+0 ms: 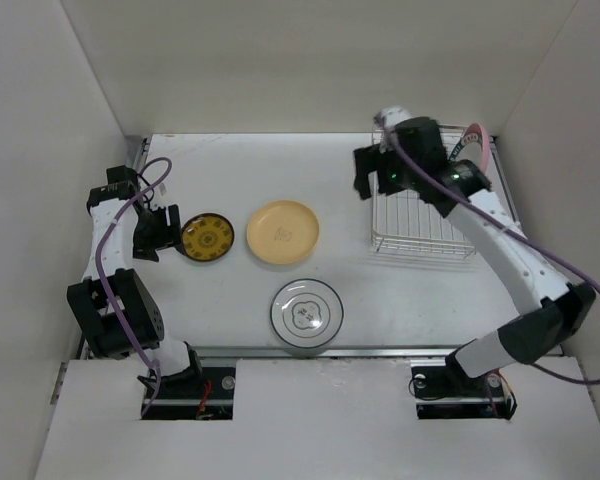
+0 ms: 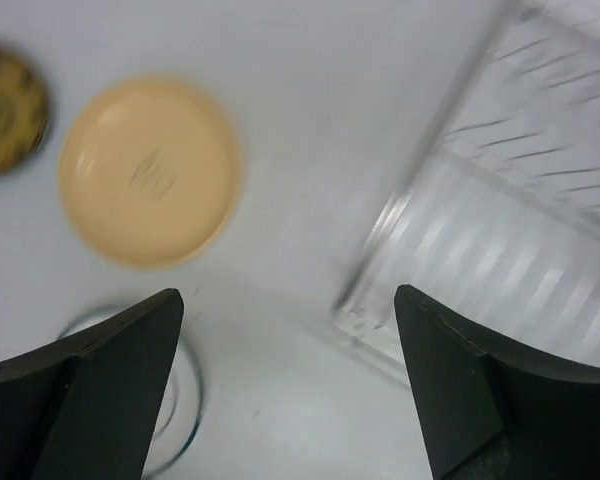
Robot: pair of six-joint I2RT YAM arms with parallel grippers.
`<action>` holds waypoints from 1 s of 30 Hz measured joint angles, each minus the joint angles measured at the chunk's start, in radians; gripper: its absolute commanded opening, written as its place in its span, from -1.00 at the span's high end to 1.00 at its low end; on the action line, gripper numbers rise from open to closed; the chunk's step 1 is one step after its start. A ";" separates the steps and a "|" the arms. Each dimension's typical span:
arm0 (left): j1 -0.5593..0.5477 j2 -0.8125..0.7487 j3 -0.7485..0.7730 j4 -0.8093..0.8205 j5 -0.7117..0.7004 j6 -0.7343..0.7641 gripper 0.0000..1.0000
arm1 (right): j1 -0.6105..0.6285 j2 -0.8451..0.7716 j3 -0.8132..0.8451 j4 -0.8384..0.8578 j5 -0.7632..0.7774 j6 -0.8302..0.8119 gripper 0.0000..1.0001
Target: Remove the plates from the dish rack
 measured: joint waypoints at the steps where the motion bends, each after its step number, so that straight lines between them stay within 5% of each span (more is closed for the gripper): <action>1: 0.000 0.001 0.000 0.000 0.002 0.000 -0.28 | -0.031 -0.032 0.026 0.019 0.061 0.007 -0.83; 5: 0.000 0.001 0.000 0.000 0.010 0.004 -0.28 | -0.246 -0.037 0.138 0.080 0.246 0.039 -0.68; 10: 0.000 0.001 -0.006 0.000 0.014 0.008 -0.28 | -0.435 0.178 0.268 0.107 0.403 0.093 -0.57; 16: 0.000 0.001 -0.010 -0.004 0.020 0.008 -0.28 | -0.475 0.257 0.185 0.112 0.548 0.118 -0.51; 22: 0.000 0.002 -0.011 -0.006 0.025 0.015 -0.28 | -0.534 0.272 0.210 0.173 0.622 0.128 -0.18; 30: 0.000 0.002 -0.011 -0.006 0.027 0.016 -0.28 | -0.576 0.366 0.255 0.221 0.663 0.133 -0.15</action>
